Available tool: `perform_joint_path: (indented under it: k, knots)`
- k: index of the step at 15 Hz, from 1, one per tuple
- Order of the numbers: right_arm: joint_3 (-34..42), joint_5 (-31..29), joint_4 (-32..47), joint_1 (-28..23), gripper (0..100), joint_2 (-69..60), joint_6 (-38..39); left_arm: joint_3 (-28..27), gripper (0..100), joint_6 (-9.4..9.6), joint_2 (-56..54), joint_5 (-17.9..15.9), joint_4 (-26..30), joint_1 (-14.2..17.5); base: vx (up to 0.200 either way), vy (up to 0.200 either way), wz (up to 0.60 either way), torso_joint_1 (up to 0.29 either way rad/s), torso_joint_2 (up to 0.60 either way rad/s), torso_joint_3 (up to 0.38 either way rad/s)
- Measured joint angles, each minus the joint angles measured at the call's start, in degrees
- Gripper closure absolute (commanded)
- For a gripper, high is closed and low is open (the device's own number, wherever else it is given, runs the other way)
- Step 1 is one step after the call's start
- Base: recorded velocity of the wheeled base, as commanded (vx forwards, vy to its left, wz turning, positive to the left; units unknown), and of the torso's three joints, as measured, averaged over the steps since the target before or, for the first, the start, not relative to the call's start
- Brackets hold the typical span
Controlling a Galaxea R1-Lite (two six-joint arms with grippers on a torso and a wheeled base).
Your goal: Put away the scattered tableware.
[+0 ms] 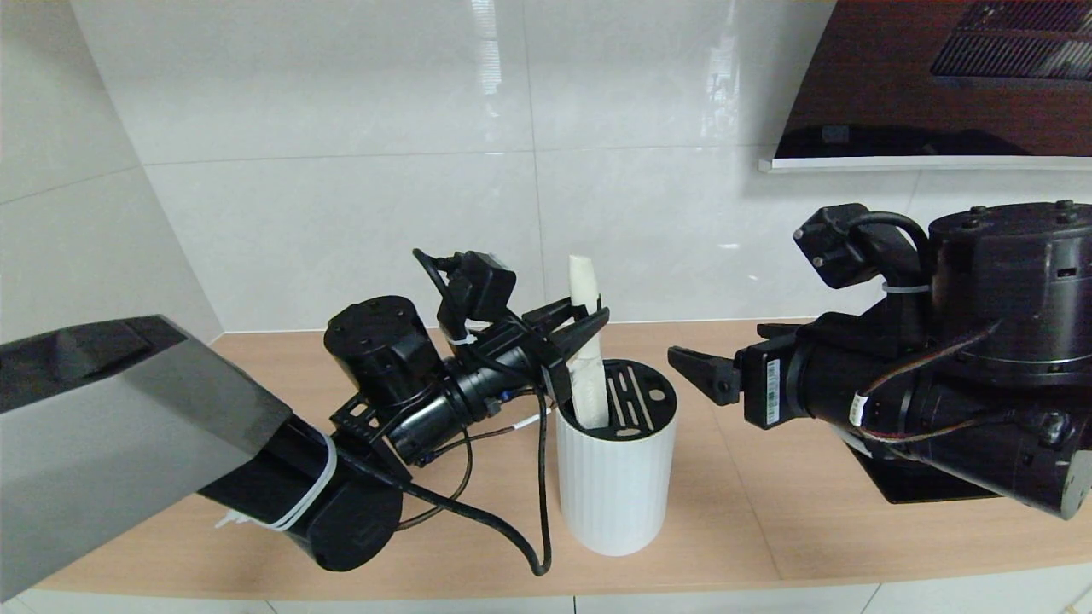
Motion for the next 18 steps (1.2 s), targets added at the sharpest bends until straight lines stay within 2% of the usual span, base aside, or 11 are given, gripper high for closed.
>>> perform_joint_path:
  k: [7,18]
  knots:
    - [0.04,0.00,0.00,-0.02,0,0.11,0.02,0.67,100,-0.05,3.61,3.17,-2.76,-2.16,0.000,0.000,0.00,0.000,0.00,0.000]
    - [0.01,0.00,0.02,0.02,0,0.44,0.02,1.16,100,-0.05,8.48,3.28,-3.12,-2.84,0.000,0.000,0.00,0.000,0.00,0.000]
